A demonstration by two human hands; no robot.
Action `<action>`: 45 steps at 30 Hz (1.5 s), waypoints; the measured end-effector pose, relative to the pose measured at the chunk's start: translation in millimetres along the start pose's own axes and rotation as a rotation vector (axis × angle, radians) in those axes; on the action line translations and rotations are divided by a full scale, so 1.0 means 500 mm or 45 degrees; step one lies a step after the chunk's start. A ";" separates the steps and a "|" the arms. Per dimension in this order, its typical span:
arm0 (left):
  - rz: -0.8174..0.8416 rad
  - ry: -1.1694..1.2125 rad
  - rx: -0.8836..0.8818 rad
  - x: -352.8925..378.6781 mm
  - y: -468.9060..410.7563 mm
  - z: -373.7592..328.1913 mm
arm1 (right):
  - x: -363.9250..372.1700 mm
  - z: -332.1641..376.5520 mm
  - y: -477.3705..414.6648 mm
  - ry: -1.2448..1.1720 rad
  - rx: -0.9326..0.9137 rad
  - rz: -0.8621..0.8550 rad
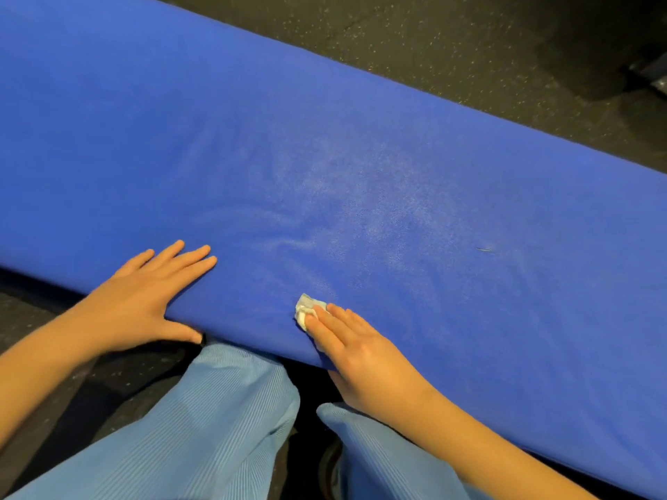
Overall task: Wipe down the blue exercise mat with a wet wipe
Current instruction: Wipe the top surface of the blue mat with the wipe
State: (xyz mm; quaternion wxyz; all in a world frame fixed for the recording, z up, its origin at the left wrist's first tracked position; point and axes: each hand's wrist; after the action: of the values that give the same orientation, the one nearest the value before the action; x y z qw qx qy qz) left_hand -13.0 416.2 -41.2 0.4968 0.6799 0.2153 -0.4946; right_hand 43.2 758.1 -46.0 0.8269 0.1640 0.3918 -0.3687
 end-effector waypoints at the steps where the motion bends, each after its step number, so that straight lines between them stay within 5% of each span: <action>1: -0.012 -0.029 0.026 0.003 -0.004 -0.001 | -0.007 0.004 -0.002 -0.004 -0.026 -0.041; 13: -0.438 -0.256 0.246 -0.022 -0.092 -0.099 | -0.098 -0.009 0.090 -0.005 0.097 -0.344; 22: -0.355 -0.304 0.376 -0.033 -0.108 -0.192 | -0.115 -0.007 0.208 -0.088 0.257 -0.341; 27: -0.319 -0.248 0.393 -0.018 -0.104 -0.210 | -0.062 -0.016 0.254 -0.387 0.516 -0.205; 31: -0.330 0.263 0.194 -0.034 -0.119 -0.197 | -0.044 -0.009 0.259 -0.349 0.523 -0.125; 37: -0.279 0.082 0.029 -0.024 -0.149 -0.196 | -0.069 -0.076 0.168 -0.171 0.716 -0.107; 41: -0.322 0.074 0.022 -0.018 -0.143 -0.195 | -0.056 -0.020 0.146 -0.386 0.564 -0.106; 45: -0.327 0.023 0.034 -0.018 -0.145 -0.193 | -0.072 -0.038 0.161 -0.226 0.362 -0.198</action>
State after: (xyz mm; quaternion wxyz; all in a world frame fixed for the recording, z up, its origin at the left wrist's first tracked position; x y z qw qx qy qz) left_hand -29.4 533.8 -65.1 0.4184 0.6575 0.2985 -0.5509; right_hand 77.5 840.6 -31.7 0.7957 0.2152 0.2727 -0.4962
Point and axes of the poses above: each hand's wrist, its own y-axis away from the middle knuckle, its own x-axis out of the palm, z = x × y, and after that the axes turned 13 degrees about -y, right-handed
